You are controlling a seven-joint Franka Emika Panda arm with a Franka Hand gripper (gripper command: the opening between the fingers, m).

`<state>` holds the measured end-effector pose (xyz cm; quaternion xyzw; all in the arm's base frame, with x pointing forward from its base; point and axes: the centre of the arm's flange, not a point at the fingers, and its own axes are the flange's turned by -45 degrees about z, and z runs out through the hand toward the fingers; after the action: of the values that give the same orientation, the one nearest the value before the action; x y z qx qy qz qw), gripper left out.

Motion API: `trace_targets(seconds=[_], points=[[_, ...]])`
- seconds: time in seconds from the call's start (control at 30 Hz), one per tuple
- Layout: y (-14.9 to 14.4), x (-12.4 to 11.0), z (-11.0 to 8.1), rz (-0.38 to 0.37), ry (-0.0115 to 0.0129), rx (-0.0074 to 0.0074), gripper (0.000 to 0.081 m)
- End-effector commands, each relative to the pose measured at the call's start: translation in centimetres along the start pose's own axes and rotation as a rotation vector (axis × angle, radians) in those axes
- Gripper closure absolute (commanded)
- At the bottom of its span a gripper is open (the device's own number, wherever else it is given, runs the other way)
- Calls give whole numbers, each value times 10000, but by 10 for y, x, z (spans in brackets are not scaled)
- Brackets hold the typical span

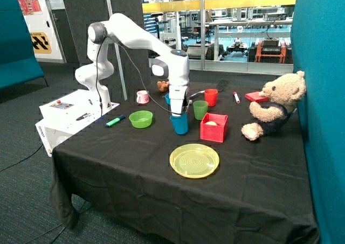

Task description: Match the cups with the appropriate bowls

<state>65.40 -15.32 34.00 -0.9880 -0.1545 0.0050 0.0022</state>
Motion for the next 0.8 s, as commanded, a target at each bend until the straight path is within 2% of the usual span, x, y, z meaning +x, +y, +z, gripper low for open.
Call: trace_targets(seconds=[0.0,0.5,0.77], points=[[-8,-4,-5,-125,92,-59,808],[-15,-5,-22,-175,92,-59,808],[-25,-14,-35,-327,91,-60,808]])
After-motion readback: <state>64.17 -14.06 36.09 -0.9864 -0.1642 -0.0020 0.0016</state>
